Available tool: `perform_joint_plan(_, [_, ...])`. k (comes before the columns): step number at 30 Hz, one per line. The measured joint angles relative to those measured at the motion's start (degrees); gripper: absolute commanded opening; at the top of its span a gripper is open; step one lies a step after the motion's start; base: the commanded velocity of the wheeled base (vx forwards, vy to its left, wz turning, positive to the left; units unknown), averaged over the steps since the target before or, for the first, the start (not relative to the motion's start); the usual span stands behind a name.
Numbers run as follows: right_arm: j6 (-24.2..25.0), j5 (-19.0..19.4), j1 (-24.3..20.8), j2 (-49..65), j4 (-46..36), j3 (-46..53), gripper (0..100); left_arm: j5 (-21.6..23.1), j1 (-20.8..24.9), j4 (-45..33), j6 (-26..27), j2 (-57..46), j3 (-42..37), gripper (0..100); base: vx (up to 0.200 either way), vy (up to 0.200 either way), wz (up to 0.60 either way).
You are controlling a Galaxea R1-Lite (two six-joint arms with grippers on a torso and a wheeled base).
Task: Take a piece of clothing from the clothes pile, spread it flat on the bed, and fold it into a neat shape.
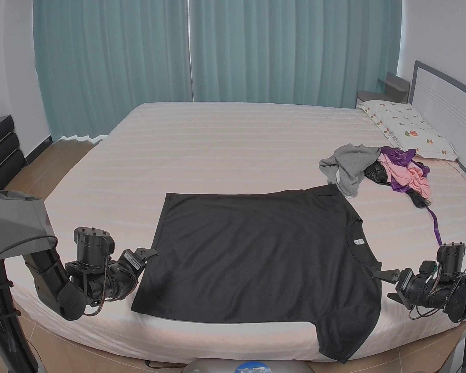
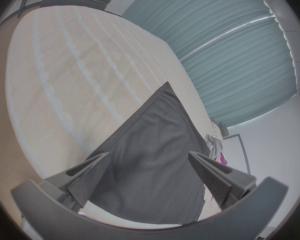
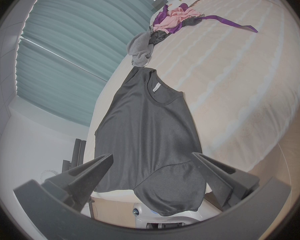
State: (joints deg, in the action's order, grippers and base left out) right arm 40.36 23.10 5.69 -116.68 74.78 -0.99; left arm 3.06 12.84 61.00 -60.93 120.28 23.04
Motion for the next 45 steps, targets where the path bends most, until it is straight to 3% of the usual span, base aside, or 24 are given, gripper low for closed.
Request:
perform_joint_plan(4, [0.00,0.02,-0.07,-0.06,-0.02,-0.02,100,-0.02,0.48,-0.02,-0.05,-0.41,-0.35,100,0.000,-0.200,0.00])
perform_joint_plan(13, [-0.27,-0.04,-0.33,-0.69,0.00,-0.02,100,-0.11,0.69,0.00,0.24,-0.72,-0.63,100,0.000,0.000,0.00])
perform_joint_plan(27, [-0.87,-0.22,-1.01,-2.36,0.00,-0.02,100,-0.60,0.69,-0.05,0.96,-2.07,-2.27,100,-0.200,0.000,0.00])
perform_joint_plan(45, [-0.90,-0.04,-1.26,-3.17,0.11,-0.02,100,-0.52,-2.61,-0.57,9.97,1.55,-3.50,100,-0.011,0.000,0.00])
